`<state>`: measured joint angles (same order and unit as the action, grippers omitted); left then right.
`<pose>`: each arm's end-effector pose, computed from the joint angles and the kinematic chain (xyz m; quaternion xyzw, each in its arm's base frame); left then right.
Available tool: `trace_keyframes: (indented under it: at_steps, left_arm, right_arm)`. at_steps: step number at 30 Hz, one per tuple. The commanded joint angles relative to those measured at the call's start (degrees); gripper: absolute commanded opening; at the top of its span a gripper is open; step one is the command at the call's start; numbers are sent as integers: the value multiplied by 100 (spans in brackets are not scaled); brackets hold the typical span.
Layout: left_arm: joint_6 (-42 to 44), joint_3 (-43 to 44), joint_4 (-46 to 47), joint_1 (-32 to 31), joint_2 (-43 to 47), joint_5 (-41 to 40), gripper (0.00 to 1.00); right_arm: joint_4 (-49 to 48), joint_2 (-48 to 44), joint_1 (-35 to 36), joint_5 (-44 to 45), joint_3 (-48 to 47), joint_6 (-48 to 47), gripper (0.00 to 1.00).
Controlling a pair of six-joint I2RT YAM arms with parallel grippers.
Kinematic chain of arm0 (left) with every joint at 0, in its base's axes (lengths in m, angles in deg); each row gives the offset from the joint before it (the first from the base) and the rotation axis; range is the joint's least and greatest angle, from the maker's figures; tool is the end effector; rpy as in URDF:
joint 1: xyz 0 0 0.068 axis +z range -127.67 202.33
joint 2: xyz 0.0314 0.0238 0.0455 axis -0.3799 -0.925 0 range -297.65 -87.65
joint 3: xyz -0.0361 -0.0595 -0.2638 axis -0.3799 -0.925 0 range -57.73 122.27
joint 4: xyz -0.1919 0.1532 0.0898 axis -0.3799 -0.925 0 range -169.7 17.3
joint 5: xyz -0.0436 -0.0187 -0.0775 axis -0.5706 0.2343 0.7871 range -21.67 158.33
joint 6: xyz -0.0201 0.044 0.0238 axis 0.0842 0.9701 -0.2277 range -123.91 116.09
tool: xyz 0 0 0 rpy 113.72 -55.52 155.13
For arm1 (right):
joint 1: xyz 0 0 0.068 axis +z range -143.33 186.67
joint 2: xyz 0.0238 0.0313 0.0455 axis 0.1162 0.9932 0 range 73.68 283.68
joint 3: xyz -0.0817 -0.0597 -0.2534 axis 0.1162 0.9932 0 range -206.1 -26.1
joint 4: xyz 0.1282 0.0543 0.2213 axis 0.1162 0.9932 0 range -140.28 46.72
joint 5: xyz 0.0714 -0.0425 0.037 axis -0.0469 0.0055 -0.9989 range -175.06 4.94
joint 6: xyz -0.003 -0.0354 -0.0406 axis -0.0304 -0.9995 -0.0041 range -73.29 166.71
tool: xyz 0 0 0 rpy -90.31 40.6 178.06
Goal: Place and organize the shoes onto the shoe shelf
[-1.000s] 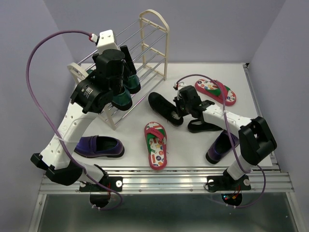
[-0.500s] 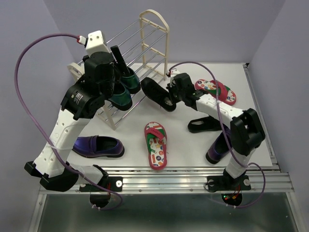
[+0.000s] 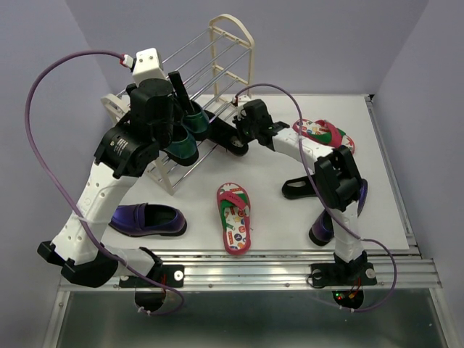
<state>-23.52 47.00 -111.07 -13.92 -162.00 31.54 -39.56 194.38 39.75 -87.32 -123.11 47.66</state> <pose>0.1991 -0.1194 0.5292 -0.1013 0.7385 -0.0813 0.6616 0.4130 0.2706 0.2350 -0.2535 0.8474 0.1531 0.4407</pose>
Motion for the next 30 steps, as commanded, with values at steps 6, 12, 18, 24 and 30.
trace_keyframes:
  at_steps: [6,12,18,24,30]
  left_arm:
    - [291,-145,321,65,219,-424,74]
    - [344,-154,321,74,254,-425,74]
    - [301,-154,295,92,271,-399,74]
    - [204,-294,321,92,368,-381,74]
    - [160,-339,392,92,386,-249,74]
  right_arm:
    - [-844,619,41,-187,-1415,54,1]
    - [-844,972,41,-213,-1882,133,1]
    - [-914,1131,41,-248,-1988,230,1]
    - [-1011,1201,41,-345,-1962,467,2]
    - [-1011,955,41,-407,-1673,678,49]
